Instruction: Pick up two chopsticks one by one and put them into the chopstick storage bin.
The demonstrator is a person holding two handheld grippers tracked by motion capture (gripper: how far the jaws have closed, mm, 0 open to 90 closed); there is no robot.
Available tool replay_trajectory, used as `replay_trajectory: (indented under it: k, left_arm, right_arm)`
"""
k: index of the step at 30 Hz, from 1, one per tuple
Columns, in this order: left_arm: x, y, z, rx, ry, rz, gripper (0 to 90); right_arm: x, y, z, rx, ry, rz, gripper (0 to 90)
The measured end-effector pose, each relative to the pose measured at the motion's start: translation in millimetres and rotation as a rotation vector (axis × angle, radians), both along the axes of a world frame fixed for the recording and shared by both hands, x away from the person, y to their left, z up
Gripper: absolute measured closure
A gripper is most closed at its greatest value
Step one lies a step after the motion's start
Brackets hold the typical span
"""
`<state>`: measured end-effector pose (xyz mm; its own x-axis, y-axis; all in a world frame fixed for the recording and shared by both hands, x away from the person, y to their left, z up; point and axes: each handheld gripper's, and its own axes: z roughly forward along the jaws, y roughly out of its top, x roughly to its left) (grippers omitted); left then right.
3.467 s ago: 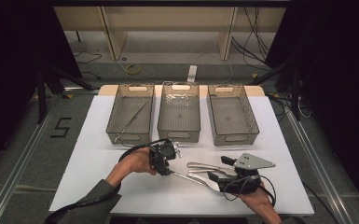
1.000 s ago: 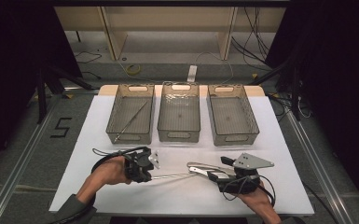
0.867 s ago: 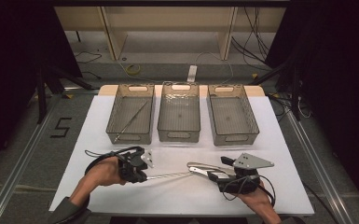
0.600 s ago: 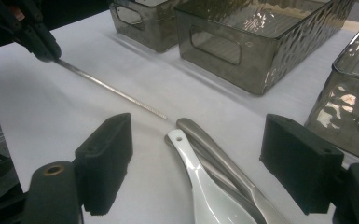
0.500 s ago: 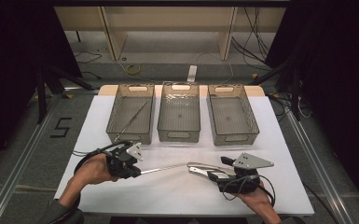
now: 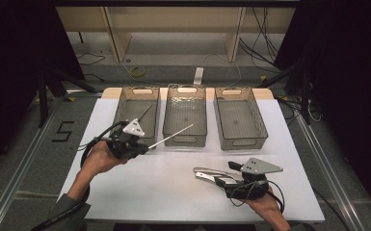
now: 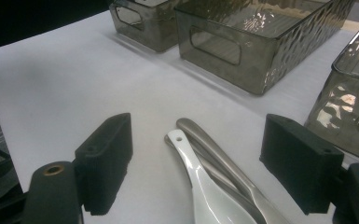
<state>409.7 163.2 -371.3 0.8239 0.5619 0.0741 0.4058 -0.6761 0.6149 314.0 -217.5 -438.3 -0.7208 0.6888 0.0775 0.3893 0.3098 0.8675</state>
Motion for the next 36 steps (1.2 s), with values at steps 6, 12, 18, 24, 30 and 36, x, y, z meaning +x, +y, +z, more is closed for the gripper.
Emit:
replay_trajectory:
  k: [6,12,18,24,30,36]
  left_arm:
    - [20.2,-1.9,0.7,-0.029,-0.008,0.074,84.5]
    - [35.4,-0.1,1.9,-0.058,-0.011,0.132,84.5]
    - [52.5,13.7,6.8,-0.074,-0.008,0.211,84.5]
    - [67.7,25.4,7.8,-0.097,-0.012,0.262,84.4]
    - [81.7,34.3,6.3,-0.097,-0.014,0.318,84.4]
    - [92.5,43.7,1.5,-0.098,-0.005,0.361,84.4]
  right_arm:
    - [0.2,-0.2,-0.1,0.000,0.002,0.000,25.8]
    - [0.1,-0.7,0.1,0.003,0.002,-0.002,25.9]
    - [-0.1,-0.2,-0.1,0.001,0.003,0.001,25.9]
    - [0.2,-0.4,-0.3,0.000,0.005,0.002,25.8]
    - [0.2,-0.6,-0.4,0.005,0.004,0.004,25.7]
    - [0.1,-0.5,-0.3,0.008,0.005,0.003,25.7]
